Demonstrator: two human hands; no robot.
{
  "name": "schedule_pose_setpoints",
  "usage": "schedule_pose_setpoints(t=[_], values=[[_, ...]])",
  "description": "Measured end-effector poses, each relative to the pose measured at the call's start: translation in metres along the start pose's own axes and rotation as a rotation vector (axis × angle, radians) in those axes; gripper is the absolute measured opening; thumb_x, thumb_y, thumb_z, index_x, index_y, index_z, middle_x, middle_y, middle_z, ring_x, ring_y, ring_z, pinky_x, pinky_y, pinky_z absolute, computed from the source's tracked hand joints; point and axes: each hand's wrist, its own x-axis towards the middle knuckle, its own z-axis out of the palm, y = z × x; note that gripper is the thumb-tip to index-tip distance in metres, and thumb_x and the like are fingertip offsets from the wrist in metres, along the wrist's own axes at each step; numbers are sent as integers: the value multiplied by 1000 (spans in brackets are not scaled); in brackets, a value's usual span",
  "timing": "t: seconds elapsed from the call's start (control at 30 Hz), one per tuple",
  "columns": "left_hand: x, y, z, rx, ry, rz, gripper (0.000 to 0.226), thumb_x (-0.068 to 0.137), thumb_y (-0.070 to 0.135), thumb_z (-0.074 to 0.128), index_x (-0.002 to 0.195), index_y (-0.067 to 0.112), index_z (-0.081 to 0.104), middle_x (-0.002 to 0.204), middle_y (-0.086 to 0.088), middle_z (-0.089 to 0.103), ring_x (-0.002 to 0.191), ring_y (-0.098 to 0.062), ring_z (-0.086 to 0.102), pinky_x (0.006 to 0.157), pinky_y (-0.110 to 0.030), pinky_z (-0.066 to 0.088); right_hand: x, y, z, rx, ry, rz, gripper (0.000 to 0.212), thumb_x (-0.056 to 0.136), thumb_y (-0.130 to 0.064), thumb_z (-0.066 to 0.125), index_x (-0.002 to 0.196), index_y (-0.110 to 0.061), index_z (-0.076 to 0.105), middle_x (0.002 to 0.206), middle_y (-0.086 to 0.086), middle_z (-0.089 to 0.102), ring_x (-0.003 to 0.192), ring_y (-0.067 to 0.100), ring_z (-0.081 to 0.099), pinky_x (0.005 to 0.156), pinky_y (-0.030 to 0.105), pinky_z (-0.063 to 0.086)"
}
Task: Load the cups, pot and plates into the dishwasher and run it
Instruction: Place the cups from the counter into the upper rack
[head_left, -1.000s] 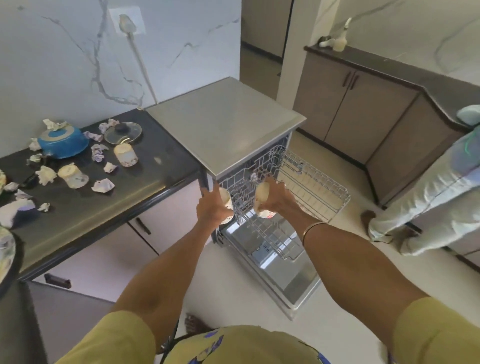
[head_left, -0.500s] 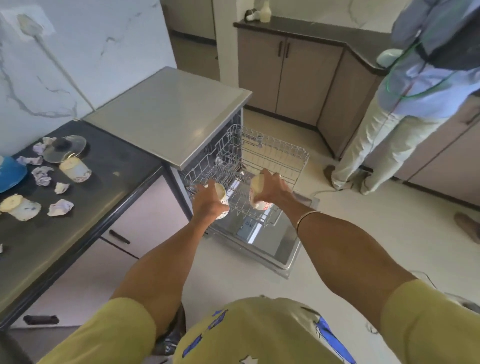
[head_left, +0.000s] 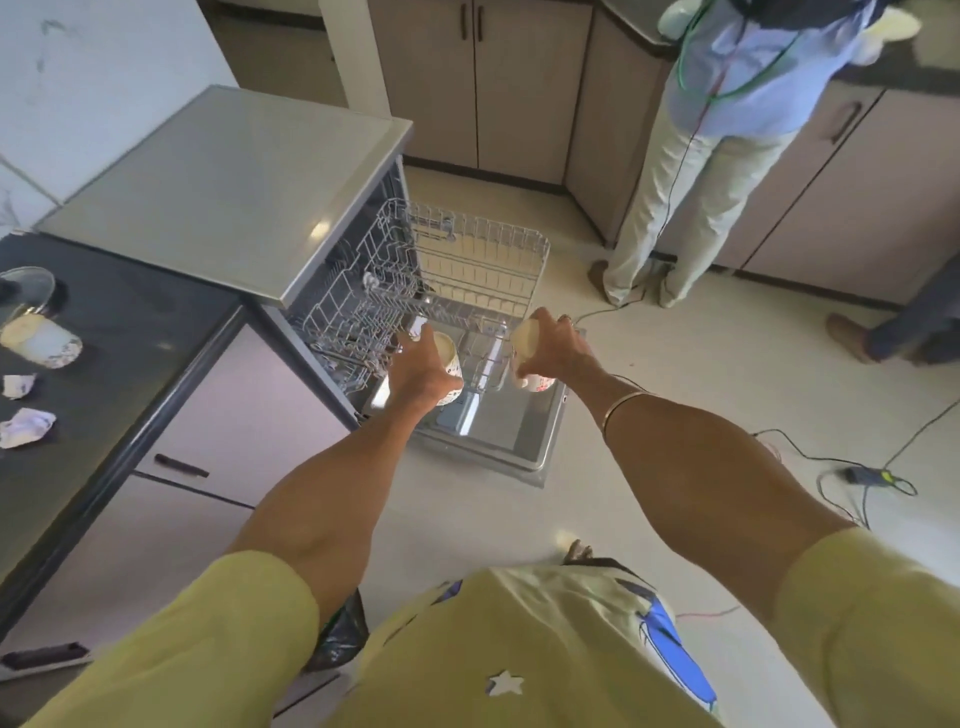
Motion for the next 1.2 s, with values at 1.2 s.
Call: schedule_pose_setpoints(t=[1.2], values=[[112,105,87,-240,102,-495,107,61,36,92,147,17,32,136,-19,45,117,-34,56,93,-43,49,205,74,-70,-196,-293,-292,96,61,-36,89,138,-24,34,130,18,48,117,44,54,93,52,52]])
